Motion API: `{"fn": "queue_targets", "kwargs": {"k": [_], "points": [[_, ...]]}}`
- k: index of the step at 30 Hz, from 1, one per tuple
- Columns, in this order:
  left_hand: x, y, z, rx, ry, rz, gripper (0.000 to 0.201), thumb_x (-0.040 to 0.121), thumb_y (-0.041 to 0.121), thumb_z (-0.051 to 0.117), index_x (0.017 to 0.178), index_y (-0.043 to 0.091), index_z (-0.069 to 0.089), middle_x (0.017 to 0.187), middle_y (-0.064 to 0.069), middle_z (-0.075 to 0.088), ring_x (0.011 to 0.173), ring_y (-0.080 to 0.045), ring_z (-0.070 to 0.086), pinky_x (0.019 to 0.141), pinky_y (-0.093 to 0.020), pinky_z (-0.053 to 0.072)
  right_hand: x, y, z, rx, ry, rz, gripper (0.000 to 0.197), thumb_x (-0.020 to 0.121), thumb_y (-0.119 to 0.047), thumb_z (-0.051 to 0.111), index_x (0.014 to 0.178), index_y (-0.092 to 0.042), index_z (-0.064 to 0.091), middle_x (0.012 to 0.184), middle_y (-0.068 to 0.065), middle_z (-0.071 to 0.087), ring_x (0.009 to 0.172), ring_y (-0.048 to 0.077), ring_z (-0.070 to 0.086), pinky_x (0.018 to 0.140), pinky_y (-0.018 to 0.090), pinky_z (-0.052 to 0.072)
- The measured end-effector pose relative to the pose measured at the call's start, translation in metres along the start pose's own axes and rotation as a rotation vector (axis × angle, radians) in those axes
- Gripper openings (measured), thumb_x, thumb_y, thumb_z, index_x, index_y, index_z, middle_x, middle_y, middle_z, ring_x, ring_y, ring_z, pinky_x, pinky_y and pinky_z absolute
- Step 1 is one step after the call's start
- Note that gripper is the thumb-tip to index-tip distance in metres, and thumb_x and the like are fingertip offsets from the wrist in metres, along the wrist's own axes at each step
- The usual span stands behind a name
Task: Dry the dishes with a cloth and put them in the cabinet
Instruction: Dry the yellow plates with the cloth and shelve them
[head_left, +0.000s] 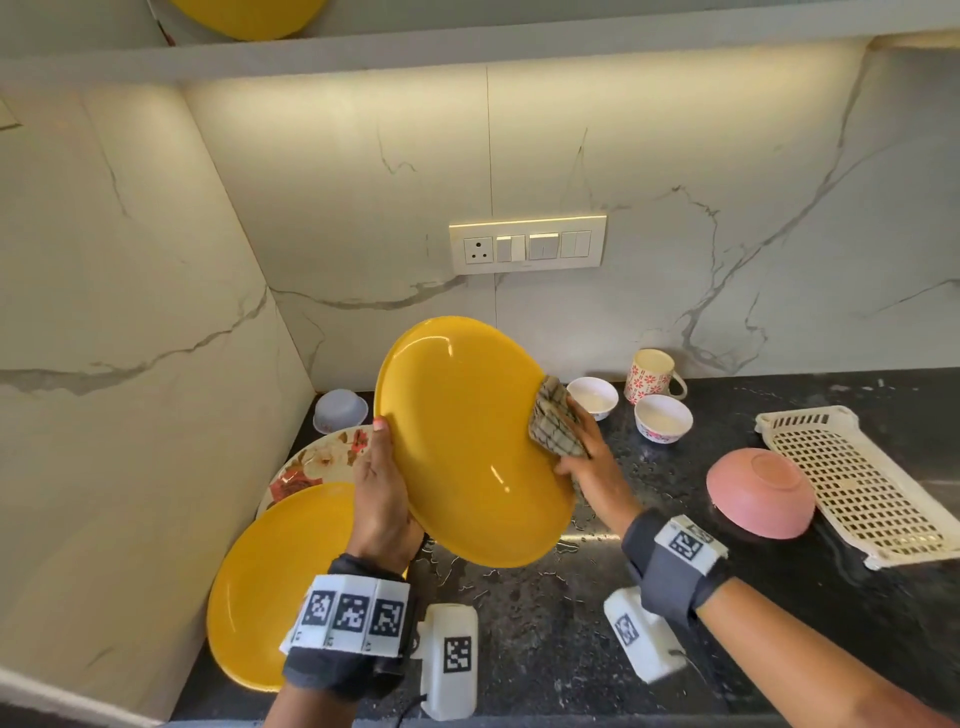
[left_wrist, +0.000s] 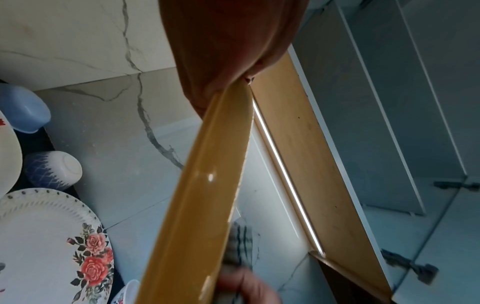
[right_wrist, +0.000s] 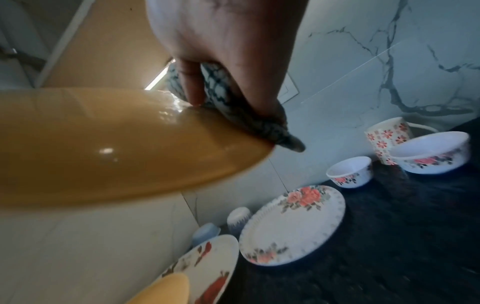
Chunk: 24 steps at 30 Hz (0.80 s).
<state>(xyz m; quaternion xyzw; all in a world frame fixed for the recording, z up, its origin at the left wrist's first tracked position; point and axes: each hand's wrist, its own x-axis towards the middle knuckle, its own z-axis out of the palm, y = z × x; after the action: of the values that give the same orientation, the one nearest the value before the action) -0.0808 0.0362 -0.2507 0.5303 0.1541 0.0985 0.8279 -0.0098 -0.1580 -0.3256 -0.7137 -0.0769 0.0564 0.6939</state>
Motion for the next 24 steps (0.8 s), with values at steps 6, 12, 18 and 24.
{"fn": "queue_targets", "kwargs": {"k": [6, 12, 18, 24], "points": [[-0.007, -0.006, 0.011, -0.009, -0.026, 0.005, 0.026, 0.097, 0.040, 0.033, 0.087, 0.032, 0.056, 0.079, 0.012, 0.069, 0.082, -0.013, 0.063, 0.069, -0.036, 0.050, 0.038, -0.027, 0.026, -0.239, -0.020, -0.149, 0.057, 0.069, -0.055, 0.055, 0.113, -0.071, 0.024, 0.157, -0.007, 0.009, 0.145, 0.018, 0.007, 0.117, 0.051, 0.008], [-0.008, -0.012, 0.009, -0.015, -0.004, -0.015, 0.031, 0.097, 0.042, 0.034, 0.091, 0.028, 0.060, 0.092, 0.004, 0.069, 0.093, -0.017, 0.064, 0.086, -0.044, 0.049, 0.032, -0.046, 0.056, -0.335, -0.135, -0.349, 0.060, 0.071, -0.061, 0.053, 0.123, -0.070, 0.023, 0.157, -0.014, 0.001, 0.145, 0.012, -0.009, 0.116, 0.053, -0.003], [-0.005, -0.014, -0.002, -0.017, 0.017, -0.011, 0.035, 0.098, 0.039, 0.033, 0.093, 0.021, 0.062, 0.087, -0.001, 0.074, 0.082, -0.016, 0.070, 0.076, -0.040, 0.053, 0.000, -0.008, 0.057, -0.487, -0.244, -0.579, 0.067, 0.082, -0.046, 0.057, 0.142, -0.035, 0.029, 0.157, -0.009, 0.004, 0.145, 0.014, -0.009, 0.116, 0.053, -0.003], [-0.007, -0.016, -0.006, -0.042, 0.034, 0.030, 0.032, 0.097, 0.040, 0.036, 0.090, 0.023, 0.062, 0.089, 0.001, 0.070, 0.089, -0.020, 0.064, 0.079, -0.041, 0.051, -0.031, 0.032, 0.030, -0.526, -0.163, -0.539, 0.061, 0.086, -0.062, 0.045, 0.141, -0.048, 0.024, 0.157, -0.015, 0.005, 0.146, 0.015, -0.004, 0.116, 0.050, 0.000]]}}
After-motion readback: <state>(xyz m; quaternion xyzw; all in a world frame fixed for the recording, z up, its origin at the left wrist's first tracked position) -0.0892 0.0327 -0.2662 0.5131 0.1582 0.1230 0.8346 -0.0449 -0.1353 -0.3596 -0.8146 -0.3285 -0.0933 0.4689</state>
